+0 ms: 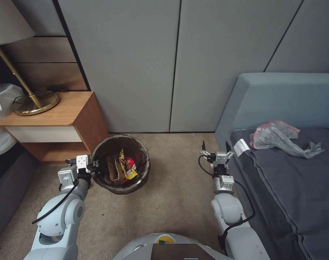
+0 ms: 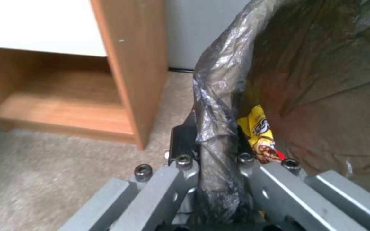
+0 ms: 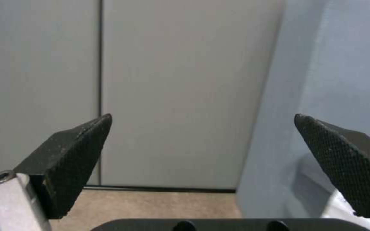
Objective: Pick up the trash bin, then pick up the garbage from the floor and place it into the trash bin.
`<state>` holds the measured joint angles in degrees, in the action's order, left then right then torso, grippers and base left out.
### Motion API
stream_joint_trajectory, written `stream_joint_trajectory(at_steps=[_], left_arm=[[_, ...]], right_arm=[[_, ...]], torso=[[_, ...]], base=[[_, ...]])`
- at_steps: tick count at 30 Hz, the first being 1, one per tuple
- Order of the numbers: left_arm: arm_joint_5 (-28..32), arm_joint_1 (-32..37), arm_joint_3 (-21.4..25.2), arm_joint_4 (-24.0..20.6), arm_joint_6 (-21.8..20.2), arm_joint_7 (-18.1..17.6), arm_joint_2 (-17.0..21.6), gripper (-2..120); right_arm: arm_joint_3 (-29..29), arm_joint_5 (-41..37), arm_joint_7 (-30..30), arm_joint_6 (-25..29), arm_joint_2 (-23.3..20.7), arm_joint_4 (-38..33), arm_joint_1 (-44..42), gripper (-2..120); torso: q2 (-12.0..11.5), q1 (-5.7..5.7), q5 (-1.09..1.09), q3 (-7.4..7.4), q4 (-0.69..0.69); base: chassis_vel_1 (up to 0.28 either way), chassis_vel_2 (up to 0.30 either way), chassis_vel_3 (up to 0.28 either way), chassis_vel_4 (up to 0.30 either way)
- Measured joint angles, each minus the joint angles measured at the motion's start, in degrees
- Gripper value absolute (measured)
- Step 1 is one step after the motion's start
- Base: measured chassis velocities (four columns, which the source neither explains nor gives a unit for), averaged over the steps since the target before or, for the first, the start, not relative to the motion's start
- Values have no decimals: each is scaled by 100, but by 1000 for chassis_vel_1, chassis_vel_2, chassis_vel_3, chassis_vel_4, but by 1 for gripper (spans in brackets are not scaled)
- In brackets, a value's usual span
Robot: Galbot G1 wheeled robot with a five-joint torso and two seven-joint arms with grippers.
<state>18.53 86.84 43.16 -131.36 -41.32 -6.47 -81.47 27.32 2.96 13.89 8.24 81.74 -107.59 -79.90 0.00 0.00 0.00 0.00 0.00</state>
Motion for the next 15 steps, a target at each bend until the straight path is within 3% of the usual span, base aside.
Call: stream_joint_trajectory(at_steps=[15], left_arm=[[281, 21, 38, -106, -76, -190, 9, 0]], right_arm=[[-24, 1, 5, -47, -37, 25, 42, 100]], torso=[[0, 0, 0, 0, 0]], base=[[100, 100, 100, 101]])
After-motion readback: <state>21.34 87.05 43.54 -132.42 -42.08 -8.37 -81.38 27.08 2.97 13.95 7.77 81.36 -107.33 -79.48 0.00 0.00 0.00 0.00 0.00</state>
